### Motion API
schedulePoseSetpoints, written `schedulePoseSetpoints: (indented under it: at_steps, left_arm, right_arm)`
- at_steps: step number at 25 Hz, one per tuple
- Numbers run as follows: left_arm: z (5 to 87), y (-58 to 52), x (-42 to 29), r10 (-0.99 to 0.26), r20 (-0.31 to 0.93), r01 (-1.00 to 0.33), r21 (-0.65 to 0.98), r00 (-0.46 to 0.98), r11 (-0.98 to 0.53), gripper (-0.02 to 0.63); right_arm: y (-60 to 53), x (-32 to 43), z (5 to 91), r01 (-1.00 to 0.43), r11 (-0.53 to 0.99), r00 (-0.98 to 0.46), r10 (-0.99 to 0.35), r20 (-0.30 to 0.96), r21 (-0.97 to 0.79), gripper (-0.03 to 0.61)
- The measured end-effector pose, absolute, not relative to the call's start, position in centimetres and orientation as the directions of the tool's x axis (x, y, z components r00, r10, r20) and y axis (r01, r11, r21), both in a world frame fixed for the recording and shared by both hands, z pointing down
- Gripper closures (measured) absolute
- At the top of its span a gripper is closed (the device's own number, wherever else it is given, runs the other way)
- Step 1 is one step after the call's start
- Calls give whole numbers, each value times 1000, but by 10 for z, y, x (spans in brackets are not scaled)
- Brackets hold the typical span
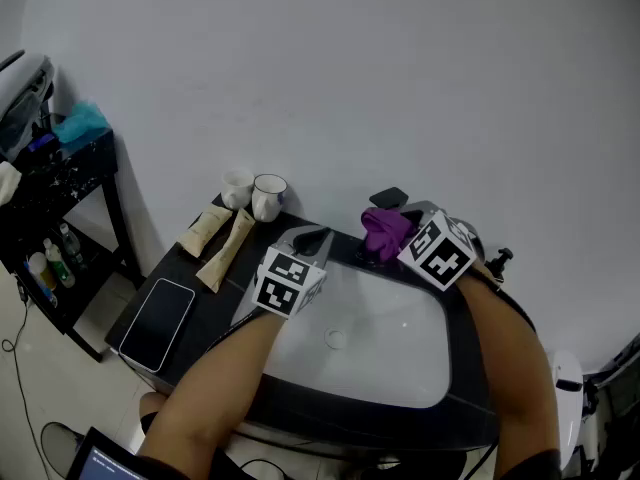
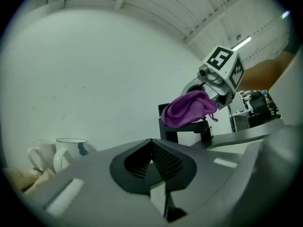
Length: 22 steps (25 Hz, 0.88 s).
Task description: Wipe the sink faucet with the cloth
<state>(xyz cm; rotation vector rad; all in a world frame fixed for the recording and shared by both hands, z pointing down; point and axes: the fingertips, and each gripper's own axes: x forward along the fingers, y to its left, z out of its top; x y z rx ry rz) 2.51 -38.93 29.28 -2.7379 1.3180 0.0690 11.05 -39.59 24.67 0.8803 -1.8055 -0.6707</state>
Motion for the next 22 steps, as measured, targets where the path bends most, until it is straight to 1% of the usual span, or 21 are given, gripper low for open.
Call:
schedulePoseSetpoints:
  at_steps: [3,5,7,9,12,14,22]
  left_arm:
    - [293,-387,29,-771,-93,-776,-59,631,-628,597]
    - [291,-389,29,-768,-106,-775,-50,631,-630,597]
    - [288,-392,27,-770,-118,-778,-40,627,-627,598]
    - [289,-395,24,-775,-116,-782,-35,621,-622,597]
    - [292,-396,25,-777,-101,-783,-36,621,-621,597]
    - [293,-395,27,-774,-95,-780,-41,626,-625,597]
    - [299,-388,25,-780,-60,-781,-91,623,-618,597]
  right_arm:
    - [-407,115,250,-313,531,-216,-847,486,787,531]
    - [-409,115,253,-287,497,-182,-868,462,819,531]
    - [-411,113,257,-253,492,-162,-870,465,833,531]
    - [-412,110,260,-262,533,-167,-846,507,804,532]
    - [-409,108,262,-321,624,-206,-780,591,712,532]
    - [-403,108,264,-335,664,-234,-746,623,669,534]
    - [-339,86,268,-234,720,-301,-693,655,653,532]
